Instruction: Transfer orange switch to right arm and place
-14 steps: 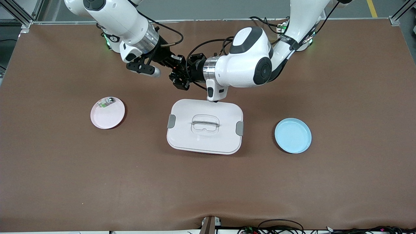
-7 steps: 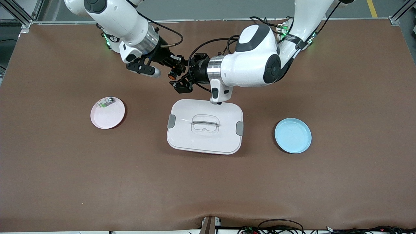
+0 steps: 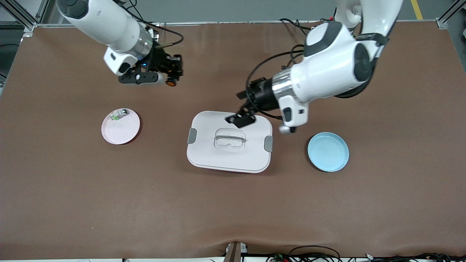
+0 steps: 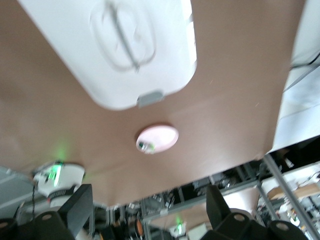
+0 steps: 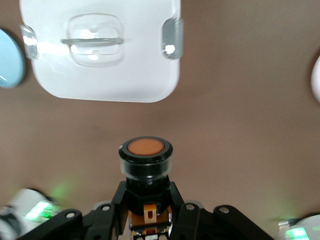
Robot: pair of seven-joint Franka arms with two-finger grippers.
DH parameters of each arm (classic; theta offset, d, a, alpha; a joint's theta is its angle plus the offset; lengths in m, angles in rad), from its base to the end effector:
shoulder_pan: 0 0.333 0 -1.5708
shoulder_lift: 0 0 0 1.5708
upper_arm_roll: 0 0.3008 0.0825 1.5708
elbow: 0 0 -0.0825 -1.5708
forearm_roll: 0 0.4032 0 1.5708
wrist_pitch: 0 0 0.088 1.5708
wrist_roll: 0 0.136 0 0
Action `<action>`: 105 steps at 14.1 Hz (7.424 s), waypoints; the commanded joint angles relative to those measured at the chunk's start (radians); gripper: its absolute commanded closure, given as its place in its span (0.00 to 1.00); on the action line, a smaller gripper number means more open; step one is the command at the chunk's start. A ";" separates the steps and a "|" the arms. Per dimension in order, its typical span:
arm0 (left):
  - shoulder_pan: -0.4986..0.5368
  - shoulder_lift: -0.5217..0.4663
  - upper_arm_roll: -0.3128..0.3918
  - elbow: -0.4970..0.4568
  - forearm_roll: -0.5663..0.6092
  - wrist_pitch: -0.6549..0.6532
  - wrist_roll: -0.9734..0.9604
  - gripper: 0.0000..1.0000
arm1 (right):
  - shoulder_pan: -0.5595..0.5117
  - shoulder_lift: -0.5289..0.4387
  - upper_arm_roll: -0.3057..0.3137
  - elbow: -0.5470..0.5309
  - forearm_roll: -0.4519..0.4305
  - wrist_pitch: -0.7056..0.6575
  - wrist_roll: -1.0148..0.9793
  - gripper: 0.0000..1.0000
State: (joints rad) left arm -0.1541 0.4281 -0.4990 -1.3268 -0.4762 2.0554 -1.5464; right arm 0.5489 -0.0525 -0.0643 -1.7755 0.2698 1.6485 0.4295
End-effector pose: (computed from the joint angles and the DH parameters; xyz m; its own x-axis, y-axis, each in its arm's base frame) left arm 0.5968 -0.4194 0.5225 0.4212 0.6661 -0.6155 0.9063 -0.3363 0.2561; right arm 0.4763 0.2889 0.5206 0.9825 0.0432 -0.1814 0.0041 -0.9776 -0.2103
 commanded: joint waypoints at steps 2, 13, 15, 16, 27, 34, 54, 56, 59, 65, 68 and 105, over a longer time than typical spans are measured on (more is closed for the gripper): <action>0.030 -0.044 0.007 -0.018 0.288 -0.105 0.080 0.00 | -0.084 -0.007 0.009 0.030 -0.165 -0.099 -0.352 1.00; 0.264 -0.090 0.007 -0.020 0.744 -0.369 0.754 0.00 | -0.338 -0.090 0.009 -0.180 -0.389 0.087 -1.322 1.00; 0.316 -0.113 0.007 -0.020 0.769 -0.400 0.901 0.00 | -0.398 -0.098 0.009 -0.264 -0.389 0.207 -1.472 1.00; 0.344 -0.121 0.007 -0.019 0.769 -0.402 0.951 0.00 | -0.426 -0.098 0.009 -0.303 -0.388 0.267 -1.538 1.00; 0.161 -0.322 0.443 -0.064 0.510 -0.482 1.371 0.00 | -0.570 -0.003 0.006 -0.590 -0.389 0.767 -1.805 1.00; 0.056 -0.414 0.565 -0.153 0.464 -0.537 1.413 0.00 | -0.529 0.138 0.008 -0.690 -0.391 0.919 -1.796 1.00; 0.120 -0.471 0.476 -0.221 0.456 -0.501 1.411 0.00 | -0.530 0.321 0.006 -0.737 -0.400 1.094 -1.786 0.95; 0.125 -0.476 0.476 -0.221 0.456 -0.511 1.417 0.00 | -0.530 0.321 0.006 -0.736 -0.399 1.094 -1.784 0.92; 0.123 -0.480 0.473 -0.219 0.461 -0.523 1.410 0.00 | -0.530 0.319 0.006 -0.734 -0.399 1.096 -1.786 0.07; 0.117 -0.477 0.462 -0.219 0.465 -0.523 1.407 0.00 | -0.524 0.274 0.004 -0.725 -0.399 1.091 -1.783 0.00; 0.116 -0.466 0.462 -0.219 0.467 -0.518 1.407 0.00 | -0.532 0.211 0.003 -0.707 -0.399 1.065 -1.783 0.00; 0.117 -0.460 0.462 -0.219 0.468 -0.508 1.402 0.00 | -0.587 0.050 0.003 0.212 -0.242 -0.036 -0.407 0.00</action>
State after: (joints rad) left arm -0.0452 -0.0292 -0.0284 -1.5464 -0.0044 1.5425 -0.1434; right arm -0.0189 0.0145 -0.0746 -1.5624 0.0013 1.6257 0.0097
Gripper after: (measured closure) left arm 0.000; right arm 0.000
